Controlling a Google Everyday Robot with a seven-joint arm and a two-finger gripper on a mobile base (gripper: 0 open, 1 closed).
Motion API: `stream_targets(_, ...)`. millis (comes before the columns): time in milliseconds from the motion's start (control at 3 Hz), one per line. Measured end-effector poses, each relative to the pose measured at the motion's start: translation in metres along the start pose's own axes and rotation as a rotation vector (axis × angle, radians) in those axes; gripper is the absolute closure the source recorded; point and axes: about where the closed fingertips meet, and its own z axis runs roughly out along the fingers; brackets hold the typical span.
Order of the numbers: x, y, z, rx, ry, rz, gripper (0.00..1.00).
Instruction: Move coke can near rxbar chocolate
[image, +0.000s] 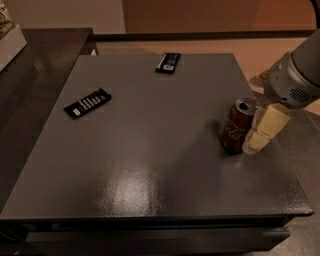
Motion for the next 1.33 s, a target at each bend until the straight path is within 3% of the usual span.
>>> stream_targets(333,0.001,-0.001,0.002,-0.017,-0.025,0.021,0.19)
stream_targets(1000,-0.006,0.000,-0.008,-0.051,-0.074,0.040,0.65)
stream_targets(1333,-0.026,0.002,-0.012,-0.068,-0.105,0.037,0.88)
